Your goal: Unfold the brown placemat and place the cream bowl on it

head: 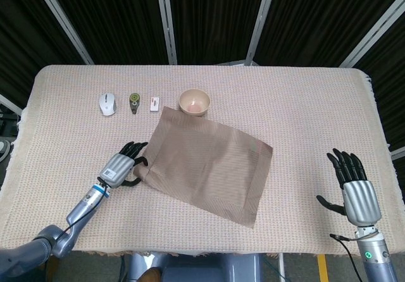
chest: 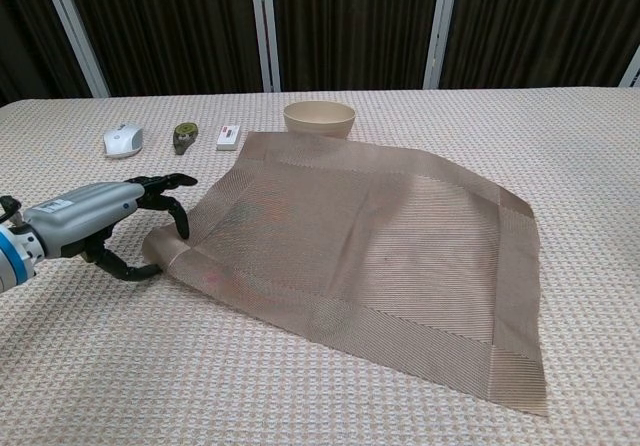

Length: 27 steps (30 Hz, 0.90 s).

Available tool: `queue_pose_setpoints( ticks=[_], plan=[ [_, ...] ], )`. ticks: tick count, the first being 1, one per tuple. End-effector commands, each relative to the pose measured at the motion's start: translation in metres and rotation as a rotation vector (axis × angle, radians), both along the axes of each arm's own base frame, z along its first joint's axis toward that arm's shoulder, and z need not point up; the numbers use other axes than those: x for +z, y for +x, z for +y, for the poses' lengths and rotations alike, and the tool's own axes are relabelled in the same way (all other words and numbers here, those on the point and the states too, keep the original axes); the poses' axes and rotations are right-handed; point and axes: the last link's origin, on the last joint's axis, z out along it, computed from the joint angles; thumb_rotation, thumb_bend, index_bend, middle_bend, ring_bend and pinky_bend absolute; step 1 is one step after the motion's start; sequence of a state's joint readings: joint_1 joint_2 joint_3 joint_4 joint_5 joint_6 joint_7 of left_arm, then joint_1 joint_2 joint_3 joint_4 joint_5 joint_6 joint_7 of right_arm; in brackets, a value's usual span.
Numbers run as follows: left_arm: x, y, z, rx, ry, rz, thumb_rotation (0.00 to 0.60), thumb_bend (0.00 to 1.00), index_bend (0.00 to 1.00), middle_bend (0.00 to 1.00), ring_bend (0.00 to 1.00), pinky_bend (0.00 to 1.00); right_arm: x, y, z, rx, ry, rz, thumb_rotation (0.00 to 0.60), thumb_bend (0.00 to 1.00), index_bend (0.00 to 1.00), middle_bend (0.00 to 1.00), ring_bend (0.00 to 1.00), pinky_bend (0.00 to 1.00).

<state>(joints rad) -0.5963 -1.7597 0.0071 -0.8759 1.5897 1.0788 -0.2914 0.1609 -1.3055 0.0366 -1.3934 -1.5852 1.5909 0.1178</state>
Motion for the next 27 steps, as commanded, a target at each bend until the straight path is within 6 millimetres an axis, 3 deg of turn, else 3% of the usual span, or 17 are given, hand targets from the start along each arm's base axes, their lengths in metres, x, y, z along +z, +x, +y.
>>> queue_pose_setpoints(
  ticks=[1,10,18,27],
  plan=[
    [0.0,0.002,0.001,-0.002,0.001,0.001,0.6,0.42,0.38,0.0,0.0,0.0,0.0,0.0,0.0,-0.001,0.002,-0.002,0.6,0.0,0.0,0.0,0.0,0.0],
    [-0.003,0.006,0.0,0.004,-0.007,0.0,0.6,0.42,0.39,0.0,0.0,0.0,0.001,0.0,0.0,0.0,0.001,-0.007,0.6,0.0,0.0,0.0,0.0,0.0],
    [-0.005,0.008,-0.004,-0.004,-0.015,-0.015,0.6,0.42,0.58,0.0,0.0,0.0,0.001,0.0,0.001,0.003,0.002,-0.002,0.6,0.0,0.0,0.0,0.0,0.0],
    [-0.002,0.02,-0.028,-0.078,-0.076,-0.05,0.6,0.43,0.63,0.0,0.0,0.0,0.001,0.002,0.001,0.006,-0.001,-0.002,0.6,0.0,0.0,0.0,0.0,0.0]
  ],
)
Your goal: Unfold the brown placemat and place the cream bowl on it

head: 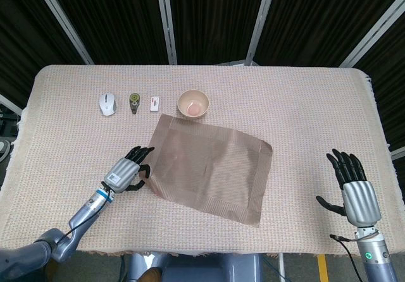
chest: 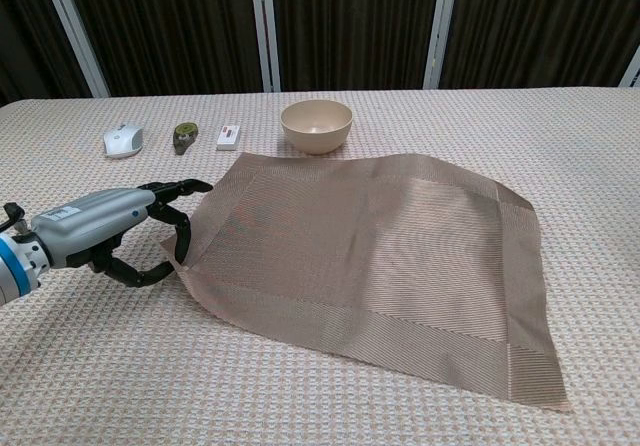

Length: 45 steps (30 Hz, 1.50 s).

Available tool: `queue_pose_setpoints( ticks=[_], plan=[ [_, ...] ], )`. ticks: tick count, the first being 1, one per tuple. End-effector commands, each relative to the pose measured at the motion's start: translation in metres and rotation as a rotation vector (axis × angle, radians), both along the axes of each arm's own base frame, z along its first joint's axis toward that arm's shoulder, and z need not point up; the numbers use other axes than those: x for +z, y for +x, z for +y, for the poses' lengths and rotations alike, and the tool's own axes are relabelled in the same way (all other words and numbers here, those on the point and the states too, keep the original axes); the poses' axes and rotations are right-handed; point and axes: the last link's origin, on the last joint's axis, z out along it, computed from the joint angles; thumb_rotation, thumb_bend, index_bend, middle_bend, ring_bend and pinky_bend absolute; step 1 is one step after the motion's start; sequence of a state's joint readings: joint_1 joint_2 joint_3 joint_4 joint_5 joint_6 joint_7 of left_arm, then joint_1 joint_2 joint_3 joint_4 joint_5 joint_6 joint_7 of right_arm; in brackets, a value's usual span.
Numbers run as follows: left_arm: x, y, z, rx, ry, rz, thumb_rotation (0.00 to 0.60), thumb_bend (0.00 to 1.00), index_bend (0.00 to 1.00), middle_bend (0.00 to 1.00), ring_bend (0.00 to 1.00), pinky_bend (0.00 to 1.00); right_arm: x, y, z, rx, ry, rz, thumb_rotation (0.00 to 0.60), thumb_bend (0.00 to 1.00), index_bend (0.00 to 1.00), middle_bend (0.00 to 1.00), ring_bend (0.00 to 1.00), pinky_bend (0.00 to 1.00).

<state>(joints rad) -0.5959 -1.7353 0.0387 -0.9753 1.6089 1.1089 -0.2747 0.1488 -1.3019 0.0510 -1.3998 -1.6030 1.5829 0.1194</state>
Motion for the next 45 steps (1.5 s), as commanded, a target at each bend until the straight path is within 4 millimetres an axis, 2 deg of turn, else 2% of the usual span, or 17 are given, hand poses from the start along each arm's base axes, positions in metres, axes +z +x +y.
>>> queue_pose_setpoints(
  ticks=[1,8,17,29,37,39,40,41,42,43,44,45],
  plan=[
    [0.003,0.007,-0.015,-0.051,-0.038,-0.01,0.6,0.43,0.63,0.0,0.0,0.0,0.001,0.001,0.0,0.001,-0.002,0.001,0.6,0.0,0.0,0.0,0.0,0.0],
    [0.01,0.016,-0.041,-0.124,-0.103,0.016,0.6,0.43,0.65,0.0,0.0,0.0,0.006,0.008,-0.003,-0.016,-0.022,0.016,0.6,0.0,0.0,0.0,0.0,0.0],
    [0.011,0.012,-0.068,-0.151,-0.168,0.083,0.6,0.43,0.65,0.0,0.0,0.0,0.007,0.015,-0.003,-0.079,0.003,0.041,0.6,0.0,0.0,0.0,0.0,0.0],
    [0.016,-0.003,-0.079,-0.124,-0.173,0.118,0.6,0.44,0.65,0.0,0.0,0.0,0.007,0.014,-0.002,-0.076,0.008,0.048,0.6,0.0,0.0,0.0,0.0,0.0],
    [0.016,-0.005,-0.085,-0.108,-0.197,0.095,0.6,0.43,0.64,0.0,0.0,0.0,0.008,0.014,-0.001,-0.074,0.012,0.037,0.6,0.0,0.0,0.0,0.0,0.0],
    [0.017,-0.005,-0.085,-0.109,-0.203,0.092,0.6,0.37,0.59,0.0,0.0,0.0,0.008,0.014,-0.001,-0.072,0.01,0.035,0.6,0.0,0.0,0.0,0.0,0.0],
    [0.018,-0.005,-0.085,-0.109,-0.205,0.089,0.6,0.27,0.49,0.0,0.0,0.0,0.008,0.014,-0.001,-0.071,0.009,0.035,0.6,0.0,0.0,0.0,0.0,0.0],
    [0.019,-0.005,-0.085,-0.106,-0.205,0.086,0.6,0.14,0.36,0.0,0.0,0.0,0.009,0.014,-0.001,-0.071,0.009,0.034,0.6,0.0,0.0,0.0,0.0,0.0],
    [0.021,-0.005,-0.084,-0.108,-0.2,0.086,0.6,0.07,0.26,0.0,0.0,0.0,0.009,0.014,0.0,-0.071,0.009,0.033,0.6,0.0,0.0,0.0,0.0,0.0],
    [0.024,-0.005,-0.082,-0.118,-0.181,0.086,0.6,0.01,0.14,0.0,0.0,0.0,0.009,0.014,0.0,-0.071,0.009,0.032,0.6,0.0,0.0,0.0,0.0,0.0],
    [0.027,-0.004,-0.081,-0.129,-0.164,0.087,0.6,0.0,0.06,0.0,0.0,0.0,0.009,0.014,0.0,-0.07,0.011,0.03,0.6,0.0,0.0,0.0,0.0,0.0],
    [0.029,-0.004,-0.081,-0.131,-0.155,0.085,0.6,0.0,0.03,0.0,0.0,0.0,0.009,0.014,0.0,-0.07,0.012,0.028,0.6,0.0,0.0,0.0,0.0,0.0]
  ],
)
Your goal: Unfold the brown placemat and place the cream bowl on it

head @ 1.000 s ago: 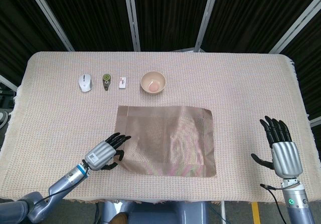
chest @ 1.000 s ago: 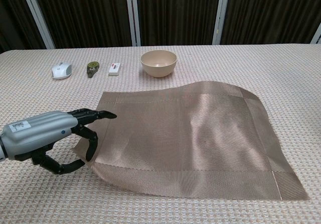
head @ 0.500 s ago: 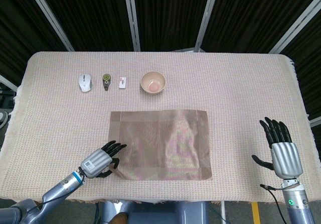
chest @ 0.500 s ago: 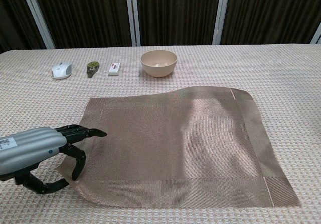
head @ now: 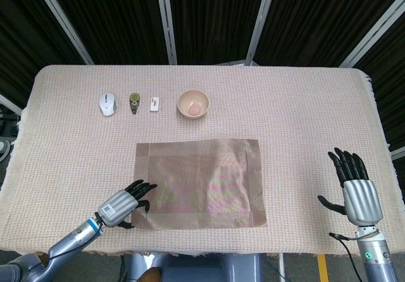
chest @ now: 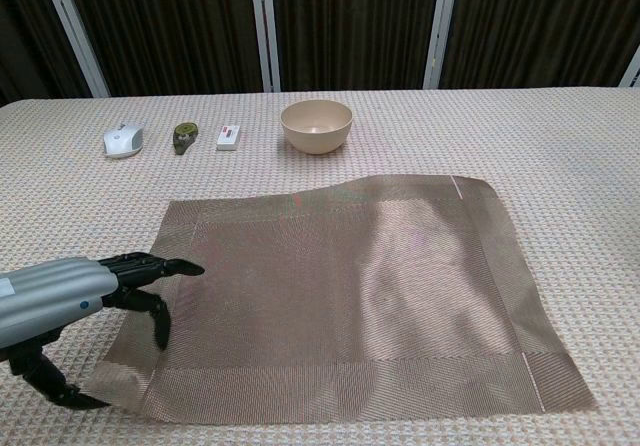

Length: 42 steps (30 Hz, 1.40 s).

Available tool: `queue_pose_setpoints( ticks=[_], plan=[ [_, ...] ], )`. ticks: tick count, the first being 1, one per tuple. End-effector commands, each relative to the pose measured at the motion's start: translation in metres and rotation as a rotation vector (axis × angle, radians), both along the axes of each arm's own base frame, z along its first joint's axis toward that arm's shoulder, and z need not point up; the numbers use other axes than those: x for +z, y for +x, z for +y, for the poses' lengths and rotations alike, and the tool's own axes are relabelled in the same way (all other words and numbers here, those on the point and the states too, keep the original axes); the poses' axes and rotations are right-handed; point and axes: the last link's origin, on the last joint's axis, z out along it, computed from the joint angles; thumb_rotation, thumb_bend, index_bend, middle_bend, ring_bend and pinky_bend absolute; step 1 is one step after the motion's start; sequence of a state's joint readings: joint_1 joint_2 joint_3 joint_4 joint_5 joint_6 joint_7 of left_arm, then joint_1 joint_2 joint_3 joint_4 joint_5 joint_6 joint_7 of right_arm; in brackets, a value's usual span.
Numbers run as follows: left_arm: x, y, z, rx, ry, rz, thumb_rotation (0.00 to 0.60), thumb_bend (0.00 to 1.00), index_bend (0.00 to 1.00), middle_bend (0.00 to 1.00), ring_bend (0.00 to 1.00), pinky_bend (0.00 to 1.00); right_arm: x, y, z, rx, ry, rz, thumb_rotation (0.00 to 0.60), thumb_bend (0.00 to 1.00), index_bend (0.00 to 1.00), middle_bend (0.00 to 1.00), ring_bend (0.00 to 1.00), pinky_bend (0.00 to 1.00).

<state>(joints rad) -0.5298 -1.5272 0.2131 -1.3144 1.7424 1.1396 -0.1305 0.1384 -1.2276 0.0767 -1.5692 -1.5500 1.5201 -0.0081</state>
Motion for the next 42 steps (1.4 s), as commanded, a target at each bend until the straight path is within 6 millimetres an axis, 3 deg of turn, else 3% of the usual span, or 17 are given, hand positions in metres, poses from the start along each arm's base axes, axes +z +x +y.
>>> queue_pose_setpoints(
  ticks=[1,5,10,19,25,28,31,34,42],
  plan=[
    [0.009,0.002,0.003,-0.018,0.044,-0.01,0.6,0.0,0.01,0.0,0.0,0.0,0.0,0.0,0.0,-0.001,0.004,-0.007,0.6,0.0,0.0,0.0,0.0,0.0],
    [0.024,0.006,0.009,-0.025,0.12,-0.053,0.6,0.0,0.0,0.0,0.0,0.0,0.001,0.0,0.001,-0.001,0.003,-0.009,0.6,0.0,0.0,0.0,0.0,0.0],
    [0.053,0.015,0.038,0.016,0.25,-0.12,0.6,0.0,0.0,0.0,0.0,0.0,0.001,0.0,0.0,0.002,0.001,-0.01,0.6,0.0,0.0,0.0,0.0,0.0],
    [0.068,0.054,0.124,0.082,0.319,-0.121,0.6,0.0,0.0,0.0,0.0,0.0,0.003,-0.001,-0.006,-0.015,-0.01,-0.012,0.6,0.0,0.0,0.0,0.0,0.0],
    [0.055,0.084,0.174,0.112,0.335,-0.135,0.6,0.0,0.06,0.0,0.0,0.0,0.004,-0.005,-0.011,-0.04,-0.016,-0.008,0.6,0.0,0.0,0.0,0.0,0.0],
    [0.039,0.104,0.204,0.137,0.331,-0.132,0.6,0.0,0.1,0.0,0.0,0.0,0.005,-0.008,-0.014,-0.056,-0.024,-0.002,0.6,0.0,0.0,0.0,0.0,0.0],
    [0.028,0.114,0.218,0.131,0.333,-0.1,0.6,0.01,0.14,0.0,0.0,0.0,0.006,-0.009,-0.015,-0.065,-0.031,-0.002,0.6,0.0,0.0,0.0,0.0,0.0],
    [0.008,0.141,0.243,0.129,0.336,-0.046,0.6,0.01,0.16,0.0,0.0,0.0,0.008,-0.014,-0.019,-0.089,-0.04,0.003,0.6,0.0,0.0,0.0,0.0,0.0],
    [-0.029,0.174,0.264,0.14,0.33,0.026,0.6,0.09,0.32,0.0,0.0,0.0,0.014,-0.026,-0.027,-0.145,-0.065,0.001,0.6,0.0,0.0,0.0,0.0,0.0]
  ],
)
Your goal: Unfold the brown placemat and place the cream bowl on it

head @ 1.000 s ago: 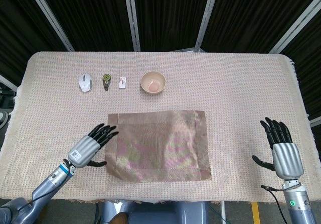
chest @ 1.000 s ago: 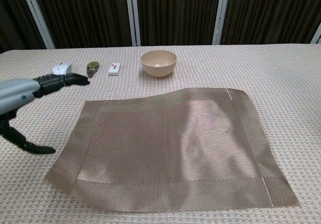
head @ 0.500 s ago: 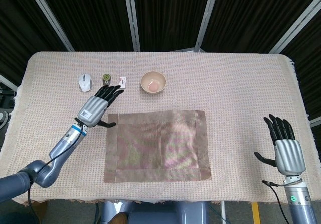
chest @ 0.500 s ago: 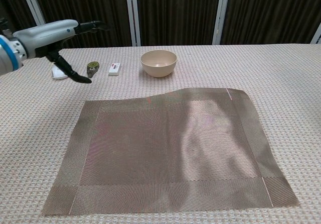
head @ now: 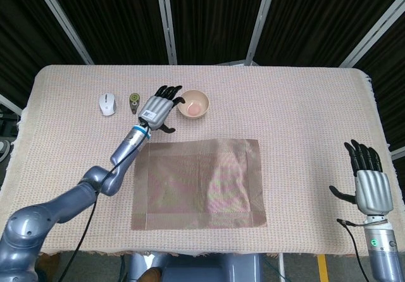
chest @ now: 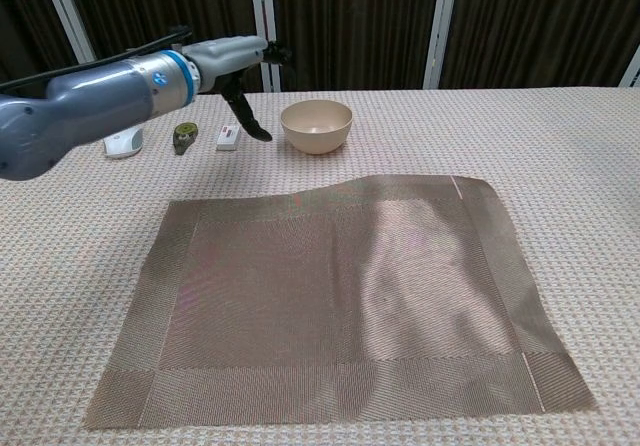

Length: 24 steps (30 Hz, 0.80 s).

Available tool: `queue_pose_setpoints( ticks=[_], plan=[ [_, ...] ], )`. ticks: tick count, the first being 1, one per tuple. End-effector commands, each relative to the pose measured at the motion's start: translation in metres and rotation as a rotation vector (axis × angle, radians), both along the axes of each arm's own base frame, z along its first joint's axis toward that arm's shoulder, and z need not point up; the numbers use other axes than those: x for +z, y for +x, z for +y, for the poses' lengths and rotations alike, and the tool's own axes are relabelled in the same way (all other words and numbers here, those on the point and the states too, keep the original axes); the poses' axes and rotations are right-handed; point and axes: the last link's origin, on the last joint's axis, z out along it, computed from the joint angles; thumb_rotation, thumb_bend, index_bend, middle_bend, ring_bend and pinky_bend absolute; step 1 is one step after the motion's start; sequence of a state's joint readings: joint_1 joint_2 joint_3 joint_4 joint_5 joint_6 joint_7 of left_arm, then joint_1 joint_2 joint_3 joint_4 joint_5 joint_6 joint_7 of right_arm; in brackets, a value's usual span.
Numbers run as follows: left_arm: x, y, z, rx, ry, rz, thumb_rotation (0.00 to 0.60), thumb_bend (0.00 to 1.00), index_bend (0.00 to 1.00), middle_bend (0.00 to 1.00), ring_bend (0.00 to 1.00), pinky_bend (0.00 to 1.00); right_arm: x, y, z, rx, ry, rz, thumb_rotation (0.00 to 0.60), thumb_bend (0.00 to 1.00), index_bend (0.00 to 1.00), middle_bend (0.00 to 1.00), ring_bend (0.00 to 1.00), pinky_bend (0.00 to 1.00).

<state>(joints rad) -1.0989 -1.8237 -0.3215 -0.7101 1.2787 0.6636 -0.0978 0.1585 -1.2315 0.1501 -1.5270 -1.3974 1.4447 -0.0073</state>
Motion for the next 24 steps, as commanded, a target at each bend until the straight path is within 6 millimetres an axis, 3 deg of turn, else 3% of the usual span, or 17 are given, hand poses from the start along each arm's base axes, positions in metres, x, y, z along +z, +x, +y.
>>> queue_pose_setpoints(
  ticks=[1,17,24],
  plan=[
    [-0.027,0.023,0.008,0.024,-0.026,0.025,0.6,0.1,0.34,0.0,0.0,0.0,0.003,-0.005,-0.005,-0.023,-0.011,-0.004,0.6,0.0,0.0,0.0,0.0,0.0],
    [-0.049,0.021,0.018,0.115,-0.034,0.053,0.6,0.24,0.34,0.0,0.0,0.0,0.008,-0.016,-0.01,-0.062,-0.022,-0.007,0.6,0.0,0.0,0.0,0.0,0.0],
    [-0.055,0.02,0.016,0.137,-0.048,0.057,0.6,0.31,0.39,0.0,0.0,0.0,0.009,-0.017,-0.01,-0.058,-0.023,-0.014,0.6,0.0,0.0,0.0,0.0,0.0]
  ],
)
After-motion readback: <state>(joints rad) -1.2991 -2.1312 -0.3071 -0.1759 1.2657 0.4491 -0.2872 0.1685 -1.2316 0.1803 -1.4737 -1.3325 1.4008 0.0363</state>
